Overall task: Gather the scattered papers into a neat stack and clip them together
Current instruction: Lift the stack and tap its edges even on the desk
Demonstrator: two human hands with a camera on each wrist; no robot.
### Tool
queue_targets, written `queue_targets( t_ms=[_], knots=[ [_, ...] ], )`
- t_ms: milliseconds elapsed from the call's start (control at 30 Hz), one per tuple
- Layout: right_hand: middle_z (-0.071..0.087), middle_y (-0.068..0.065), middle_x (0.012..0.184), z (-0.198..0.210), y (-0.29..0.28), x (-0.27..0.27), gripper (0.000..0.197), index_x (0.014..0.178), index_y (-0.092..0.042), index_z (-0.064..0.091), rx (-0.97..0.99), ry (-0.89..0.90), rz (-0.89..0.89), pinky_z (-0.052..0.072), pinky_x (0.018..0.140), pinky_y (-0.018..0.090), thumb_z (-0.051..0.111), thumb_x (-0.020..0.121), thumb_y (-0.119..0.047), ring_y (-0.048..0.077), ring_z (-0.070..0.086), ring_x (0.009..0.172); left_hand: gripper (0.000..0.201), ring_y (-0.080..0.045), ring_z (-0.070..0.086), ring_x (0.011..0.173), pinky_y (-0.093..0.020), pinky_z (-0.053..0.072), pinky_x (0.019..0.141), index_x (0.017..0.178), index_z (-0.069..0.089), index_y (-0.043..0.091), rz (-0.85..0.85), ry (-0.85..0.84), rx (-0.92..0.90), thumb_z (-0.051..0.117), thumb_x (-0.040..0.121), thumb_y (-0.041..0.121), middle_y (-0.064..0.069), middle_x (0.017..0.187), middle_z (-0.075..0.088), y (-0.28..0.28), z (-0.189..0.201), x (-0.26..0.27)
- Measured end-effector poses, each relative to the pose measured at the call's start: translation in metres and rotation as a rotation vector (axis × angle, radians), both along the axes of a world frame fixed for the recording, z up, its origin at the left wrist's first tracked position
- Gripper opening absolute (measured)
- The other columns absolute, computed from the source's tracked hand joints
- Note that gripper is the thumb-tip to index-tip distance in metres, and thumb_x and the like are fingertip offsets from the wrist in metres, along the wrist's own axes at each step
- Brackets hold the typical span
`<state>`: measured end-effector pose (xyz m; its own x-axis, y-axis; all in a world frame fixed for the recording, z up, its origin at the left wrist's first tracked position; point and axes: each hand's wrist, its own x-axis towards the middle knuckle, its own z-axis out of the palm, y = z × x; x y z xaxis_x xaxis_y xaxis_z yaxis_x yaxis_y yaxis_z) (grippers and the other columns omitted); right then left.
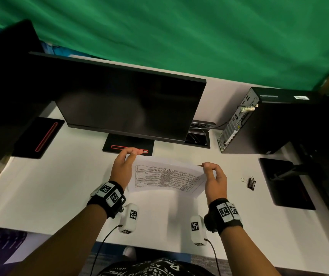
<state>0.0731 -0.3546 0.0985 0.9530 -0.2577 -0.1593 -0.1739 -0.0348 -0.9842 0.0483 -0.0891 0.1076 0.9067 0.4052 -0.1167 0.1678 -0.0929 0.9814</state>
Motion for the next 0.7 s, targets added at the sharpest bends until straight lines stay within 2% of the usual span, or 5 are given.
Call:
queue_targets(
  t_ms=[233,333,400,467,700],
  knots=[
    [0.071,-0.003,0.100,-0.003,-0.002,0.003,0.018,0.094,-0.016,0.067,0.001,-0.009,0.042,0.049,0.079,0.035,0.059,0.096,-0.032,0.021,0.062,0.088,0.022,-0.015,0.065,0.088,-0.029,0.052,0.072,0.102,0.063,0.020,-0.016,-0.004,-0.026,0.045,0.099,0.032,0.009,0.102,0.067,-0.001,0.000,0.000],
    [0.070,-0.005,0.108,-0.001,-0.009,-0.002,0.035,0.107,-0.018,0.063,0.046,-0.049,0.132,0.050,0.079,0.024,0.066,0.082,-0.043,0.011,0.064,0.094,0.020,-0.021,0.065,0.095,-0.036,0.056,0.079,0.111,0.059,0.022,-0.101,-0.012,-0.133,0.055,0.091,0.023,0.002,0.110,0.064,0.006,-0.002,-0.005],
    [0.067,-0.004,0.112,-0.005,-0.021,-0.005,0.042,0.121,-0.016,0.054,0.087,-0.069,0.257,0.050,0.075,0.013,0.069,0.082,-0.024,0.004,0.064,0.095,0.040,-0.025,0.063,0.101,-0.038,0.055,0.080,0.114,0.056,0.019,-0.171,0.001,-0.196,0.058,0.076,0.005,-0.005,0.114,0.062,0.014,-0.006,-0.008],
    [0.063,0.001,0.111,-0.013,-0.030,-0.008,0.041,0.121,-0.017,0.050,0.068,-0.029,0.358,0.052,0.075,0.016,0.065,0.087,0.001,0.012,0.062,0.097,0.044,-0.026,0.060,0.103,-0.038,0.054,0.082,0.109,0.055,0.021,-0.168,0.111,-0.093,0.053,0.077,-0.009,-0.006,0.109,0.063,0.017,-0.007,-0.011],
    [0.061,0.000,0.097,-0.016,-0.029,-0.008,0.021,0.103,-0.023,0.051,-0.108,0.022,0.400,0.046,0.076,0.023,0.059,0.095,-0.005,0.012,0.059,0.089,0.036,-0.030,0.061,0.084,-0.034,0.049,0.069,0.078,0.056,0.019,-0.031,0.239,0.012,0.041,0.077,-0.014,-0.011,0.082,0.061,0.004,-0.011,-0.003]
  ],
)
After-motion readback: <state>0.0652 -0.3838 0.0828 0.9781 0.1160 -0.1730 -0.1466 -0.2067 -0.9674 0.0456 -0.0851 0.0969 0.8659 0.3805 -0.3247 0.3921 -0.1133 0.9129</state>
